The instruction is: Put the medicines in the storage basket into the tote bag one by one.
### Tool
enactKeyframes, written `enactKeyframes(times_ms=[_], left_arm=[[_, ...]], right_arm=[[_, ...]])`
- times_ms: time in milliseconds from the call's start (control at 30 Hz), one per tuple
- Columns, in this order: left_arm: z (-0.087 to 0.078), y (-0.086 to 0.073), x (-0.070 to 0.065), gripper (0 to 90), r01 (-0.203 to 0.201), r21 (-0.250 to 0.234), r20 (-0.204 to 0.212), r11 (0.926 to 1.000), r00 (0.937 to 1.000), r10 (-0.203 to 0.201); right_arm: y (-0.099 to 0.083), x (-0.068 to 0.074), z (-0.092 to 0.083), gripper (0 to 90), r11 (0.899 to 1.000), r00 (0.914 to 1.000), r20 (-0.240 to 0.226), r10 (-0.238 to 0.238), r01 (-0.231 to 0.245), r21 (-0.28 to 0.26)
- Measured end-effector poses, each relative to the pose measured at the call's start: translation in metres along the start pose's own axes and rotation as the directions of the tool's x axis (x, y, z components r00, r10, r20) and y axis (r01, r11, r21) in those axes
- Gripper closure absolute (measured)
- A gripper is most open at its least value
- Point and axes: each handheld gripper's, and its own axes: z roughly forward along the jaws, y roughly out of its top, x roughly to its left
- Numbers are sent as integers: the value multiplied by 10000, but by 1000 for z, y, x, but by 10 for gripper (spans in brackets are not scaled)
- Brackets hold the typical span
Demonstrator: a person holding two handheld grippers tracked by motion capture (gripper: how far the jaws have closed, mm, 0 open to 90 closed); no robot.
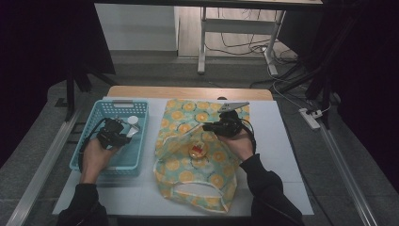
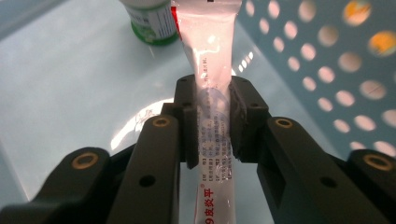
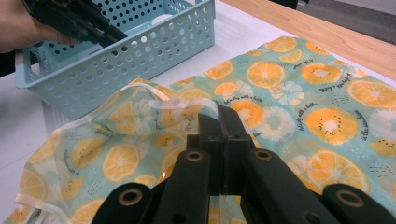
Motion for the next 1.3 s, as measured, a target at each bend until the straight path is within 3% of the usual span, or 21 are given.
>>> enactKeyframes(times_ms=[233,633,900,1033,1300], left_arm=[[-14,0,4,745,555,-628,415,9965,9977,-529],[-41,5,-6,745,480,-1415,965,9888,9947,-345],[-58,14,-25,746,22,-1842,1215,9829,9924,206],[-66,21,-39,745,-320,-2011,1434,9790,9877,617],[-73,33,-70,746,-1020,-2195,1960,9703,9696,1463]], right_arm=[[0,-1,-1,900,10000,10000,8,20,-20,-38],[0,-1,-2,900,10000,10000,27,24,-24,-89],[-1,-4,-3,900,9999,9999,98,92,-91,-77],[-1,-5,-4,900,9999,9998,123,126,-125,-120],[0,-5,-5,900,9998,9999,122,96,-94,-177]])
